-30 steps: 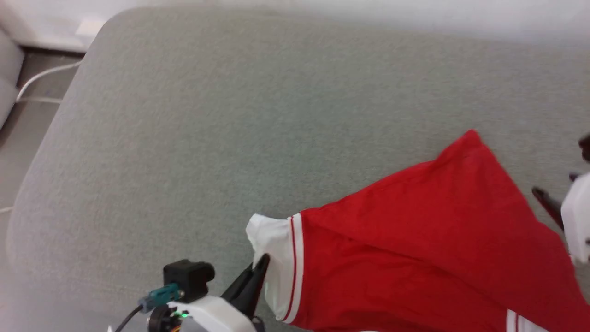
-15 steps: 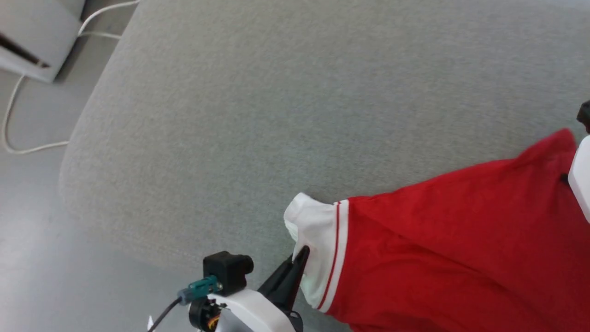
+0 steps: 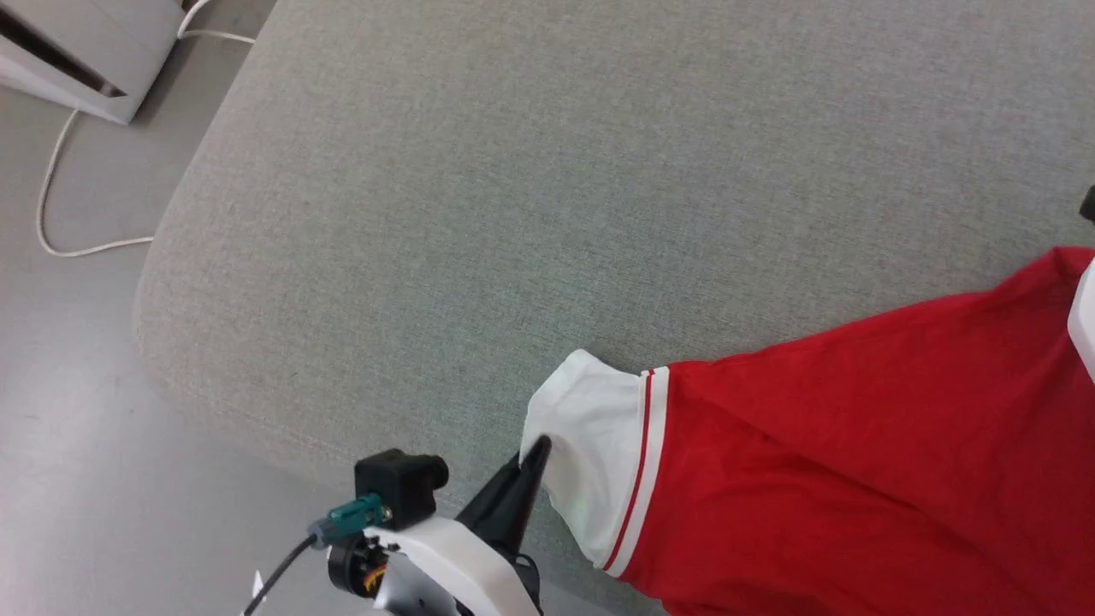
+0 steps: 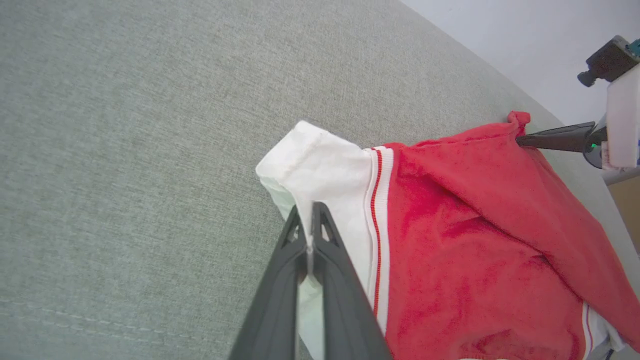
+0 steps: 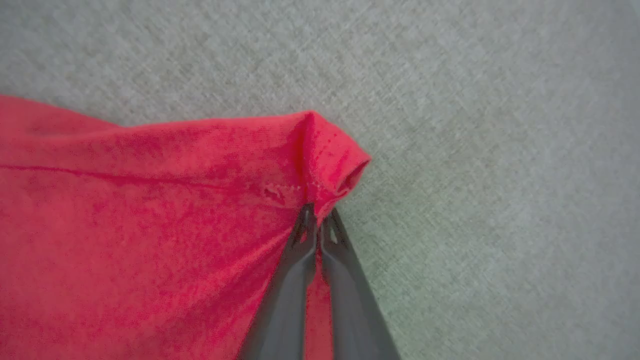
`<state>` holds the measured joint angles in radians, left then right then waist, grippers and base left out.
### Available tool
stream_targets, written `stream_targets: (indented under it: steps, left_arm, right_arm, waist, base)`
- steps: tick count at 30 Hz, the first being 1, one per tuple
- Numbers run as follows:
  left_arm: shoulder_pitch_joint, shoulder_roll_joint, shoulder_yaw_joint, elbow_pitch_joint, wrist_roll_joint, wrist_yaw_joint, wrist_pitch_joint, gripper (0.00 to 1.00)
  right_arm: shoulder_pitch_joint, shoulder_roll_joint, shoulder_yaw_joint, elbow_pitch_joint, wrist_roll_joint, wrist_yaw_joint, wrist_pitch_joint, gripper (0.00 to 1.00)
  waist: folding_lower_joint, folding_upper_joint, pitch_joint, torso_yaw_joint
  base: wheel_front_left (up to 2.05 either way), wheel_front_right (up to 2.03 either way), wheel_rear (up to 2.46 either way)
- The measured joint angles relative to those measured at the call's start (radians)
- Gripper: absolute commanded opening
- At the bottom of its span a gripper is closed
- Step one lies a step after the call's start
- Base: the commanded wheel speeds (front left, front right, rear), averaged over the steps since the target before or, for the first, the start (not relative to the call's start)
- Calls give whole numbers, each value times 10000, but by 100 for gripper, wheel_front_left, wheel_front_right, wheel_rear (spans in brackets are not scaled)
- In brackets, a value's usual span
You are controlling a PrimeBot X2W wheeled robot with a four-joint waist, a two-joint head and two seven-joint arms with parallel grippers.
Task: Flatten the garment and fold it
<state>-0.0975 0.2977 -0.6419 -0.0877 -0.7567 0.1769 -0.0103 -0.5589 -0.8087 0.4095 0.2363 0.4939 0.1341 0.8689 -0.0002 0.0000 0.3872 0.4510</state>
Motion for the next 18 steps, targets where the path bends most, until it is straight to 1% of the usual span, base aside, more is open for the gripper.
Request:
stream_targets:
  steps: [4, 7, 10, 15, 18]
  left_arm:
    - [-87, 215, 146, -161, 4, 58, 25, 0]
    - [-107, 454, 339, -360, 15, 104, 27, 0]
    - [-156, 780, 564, -598, 21, 199, 140, 0]
    - [-340, 1584, 1246, -1080, 104, 485, 341, 0]
    - [-681, 1904, 1724, -1452, 102, 662, 502, 0]
  right_arm:
    - [-116, 341, -265, 470, -17, -12, -894, 0]
    - [-138, 738, -581, 752, -33, -13, -1643, 0]
    - [-184, 1028, -830, 706, 33, -13, -2188, 0]
    - [-491, 988, -911, 144, -42, -13, -2853, 0]
    - [-521, 974, -928, -297, -82, -12, -3135, 0]
  waist:
    - [5, 0, -217, -181]
    - [6, 0, -471, -366]
    - [5, 0, -786, -596]
    - [3, 0, -1307, -1159]
    - [3, 0, -1647, -1547]
  base:
    - [0, 0, 0]
    - [0, 0, 0]
    - [0, 0, 0]
    - [0, 0, 0]
    - [0, 0, 0]
